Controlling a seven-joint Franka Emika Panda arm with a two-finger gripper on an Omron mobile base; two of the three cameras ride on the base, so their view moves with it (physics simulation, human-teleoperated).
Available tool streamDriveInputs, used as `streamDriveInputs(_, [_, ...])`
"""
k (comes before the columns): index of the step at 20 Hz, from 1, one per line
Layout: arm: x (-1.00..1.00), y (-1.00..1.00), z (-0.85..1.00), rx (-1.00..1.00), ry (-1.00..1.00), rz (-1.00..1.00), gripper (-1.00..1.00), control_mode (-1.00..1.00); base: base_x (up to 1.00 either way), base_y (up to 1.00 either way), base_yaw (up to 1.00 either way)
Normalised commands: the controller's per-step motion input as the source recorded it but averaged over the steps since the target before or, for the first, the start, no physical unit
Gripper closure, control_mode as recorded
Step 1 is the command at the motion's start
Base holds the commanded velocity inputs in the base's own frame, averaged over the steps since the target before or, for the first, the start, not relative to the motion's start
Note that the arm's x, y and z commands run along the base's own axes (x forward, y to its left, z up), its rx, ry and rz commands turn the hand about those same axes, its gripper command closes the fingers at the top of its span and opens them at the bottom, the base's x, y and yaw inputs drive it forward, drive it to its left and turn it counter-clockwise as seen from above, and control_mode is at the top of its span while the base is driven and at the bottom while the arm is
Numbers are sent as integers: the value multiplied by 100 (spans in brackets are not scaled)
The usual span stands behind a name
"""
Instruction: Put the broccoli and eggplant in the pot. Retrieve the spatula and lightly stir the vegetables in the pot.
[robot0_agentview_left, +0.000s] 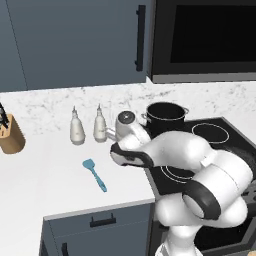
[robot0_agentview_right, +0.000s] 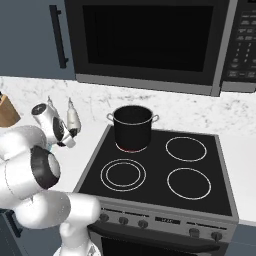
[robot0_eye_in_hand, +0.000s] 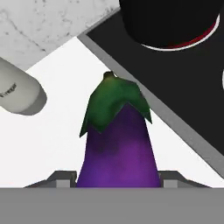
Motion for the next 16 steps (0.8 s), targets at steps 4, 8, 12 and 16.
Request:
streamDriveInputs(4, [-71,-91,100,0,-35,0,100,-100,0,0,0])
streamDriveInputs(8, [-58,-87,100,0,-34,0,100,-100,0,0,0])
streamDriveInputs(12, [-8,-88,100,0,-27,0,100,-100,0,0,0])
streamDriveInputs(16, [26,-76,97,0,-12,0,100,-100,0,0,0])
